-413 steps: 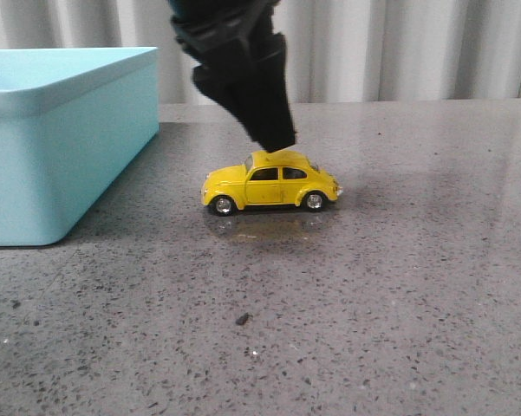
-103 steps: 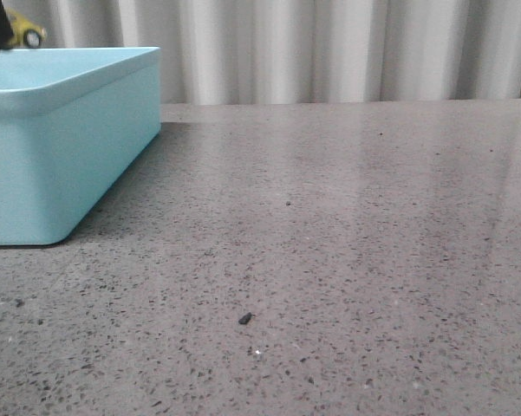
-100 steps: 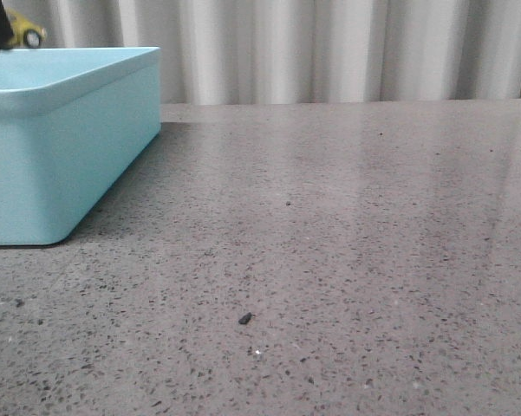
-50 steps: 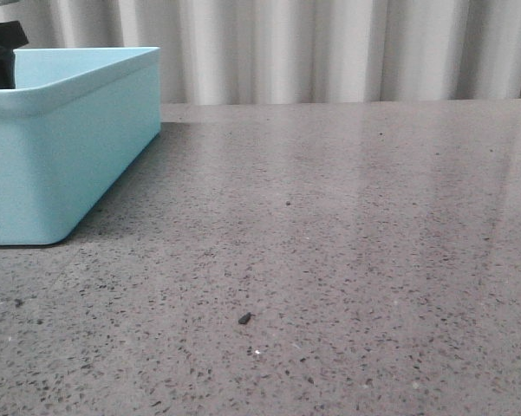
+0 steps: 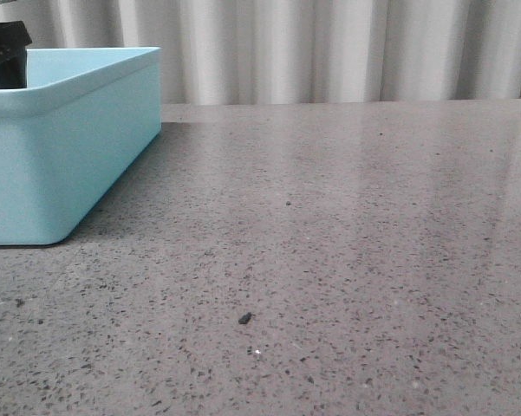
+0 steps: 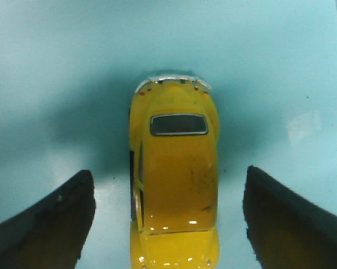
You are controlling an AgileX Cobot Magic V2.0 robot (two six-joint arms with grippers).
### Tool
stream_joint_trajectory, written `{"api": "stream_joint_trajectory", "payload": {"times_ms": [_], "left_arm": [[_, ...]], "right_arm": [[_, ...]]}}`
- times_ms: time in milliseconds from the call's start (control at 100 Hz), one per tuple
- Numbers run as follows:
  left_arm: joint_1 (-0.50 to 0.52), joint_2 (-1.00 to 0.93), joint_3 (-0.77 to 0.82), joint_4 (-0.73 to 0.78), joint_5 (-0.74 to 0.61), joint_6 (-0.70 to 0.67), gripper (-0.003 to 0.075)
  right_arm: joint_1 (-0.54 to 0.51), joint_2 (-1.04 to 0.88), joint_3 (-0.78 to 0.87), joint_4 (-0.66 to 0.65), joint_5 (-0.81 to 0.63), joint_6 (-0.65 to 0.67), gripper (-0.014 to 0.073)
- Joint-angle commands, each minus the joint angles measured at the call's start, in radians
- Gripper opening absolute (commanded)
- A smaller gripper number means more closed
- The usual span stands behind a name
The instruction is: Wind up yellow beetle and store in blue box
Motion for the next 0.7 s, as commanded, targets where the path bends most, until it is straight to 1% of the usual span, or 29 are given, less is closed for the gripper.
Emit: {"api": "stream_joint_trajectory", "payload": {"times_ms": [0,60,230,290,420,470,480,560,590,690], "left_arm": [[0.001,-0.087,-0.027,-0.046,-0.035,-0.016,0.0500],[0.001,-0.124,-0.027,-0.057,-0.080,-0.016,0.0464],[-0.015,-0.262,-0.027,-0.120,-0.211,-0.016,0.0326],[-0.026,-0.304,-0.027,-0.127,-0.234,-0.016,0.0278],[-0.090,-0.419,-0.010,-0.132,-0.255,-0.004,0.0140],[-0.124,-0.469,0.010,-0.130,-0.261,0.000,0.0076],[-0.124,-0.475,0.013,-0.130,-0.264,0.000,0.0076],[-0.186,-0.553,0.066,-0.130,-0.299,0.026,-0.0008],[-0.201,-0.572,0.089,-0.127,-0.317,0.028,-0.0022],[-0.265,-0.674,0.199,-0.121,-0.403,0.028,-0.0021]], "right_arm": [[0.005,0.000,-0.025,0.036,-0.045,-0.011,-0.0050],[0.005,-0.002,-0.025,0.036,-0.041,-0.011,-0.0050],[0.005,-0.002,-0.021,0.022,-0.041,-0.013,-0.0050],[0.005,-0.002,-0.019,0.022,-0.039,-0.042,-0.0050],[0.005,-0.030,0.008,0.022,-0.047,-0.099,-0.0050],[0.005,-0.051,0.026,0.022,-0.056,-0.106,-0.0050],[0.005,-0.054,0.029,0.022,-0.059,-0.109,-0.0050],[0.005,-0.093,0.072,0.022,-0.087,-0.132,-0.0050],[0.005,-0.114,0.090,0.022,-0.096,-0.149,-0.0050],[0.017,-0.187,0.152,0.022,-0.122,-0.221,-0.0050]]}}
